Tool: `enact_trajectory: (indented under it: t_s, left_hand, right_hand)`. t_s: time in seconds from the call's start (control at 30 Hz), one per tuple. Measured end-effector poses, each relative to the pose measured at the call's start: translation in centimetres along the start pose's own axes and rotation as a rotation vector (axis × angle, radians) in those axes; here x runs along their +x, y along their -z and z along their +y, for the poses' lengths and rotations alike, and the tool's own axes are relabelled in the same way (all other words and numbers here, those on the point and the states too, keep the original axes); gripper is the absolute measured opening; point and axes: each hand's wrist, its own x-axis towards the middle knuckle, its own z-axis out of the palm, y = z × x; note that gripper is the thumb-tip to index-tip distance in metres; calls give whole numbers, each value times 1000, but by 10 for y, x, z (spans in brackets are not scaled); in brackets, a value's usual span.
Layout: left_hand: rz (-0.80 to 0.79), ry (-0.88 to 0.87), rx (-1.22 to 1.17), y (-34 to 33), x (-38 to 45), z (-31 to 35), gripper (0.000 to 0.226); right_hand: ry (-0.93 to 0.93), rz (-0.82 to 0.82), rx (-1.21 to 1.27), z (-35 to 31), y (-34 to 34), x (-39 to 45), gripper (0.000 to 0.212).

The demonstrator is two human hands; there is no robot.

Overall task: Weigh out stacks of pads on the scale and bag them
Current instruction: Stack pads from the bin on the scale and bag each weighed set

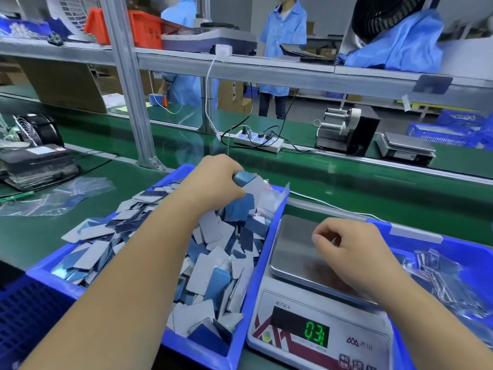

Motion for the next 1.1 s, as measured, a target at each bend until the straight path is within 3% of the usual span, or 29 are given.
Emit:
enact_trajectory:
  t_s: [0.23,0.47,0.53,0.8,1.1]
  left_hand:
    - [76,46,-233,12,3,-5,8]
    - [54,58,-185,-4,2,-18,2]
    - [29,91,-145,-13,2,-22,16]
    - [171,65,-270,-11,1,-22,5]
    - [164,119,-595,-22,4,1,8]
  right_hand:
    - [0,21,11,3,1,2,18]
    - [-2,19,-3,5,-1,3,17]
    - [-3,19,-8,5,-1,3,16]
    - [-1,10,-15,5,-2,3,17]
    - [-8,38,41,0,6,4,20]
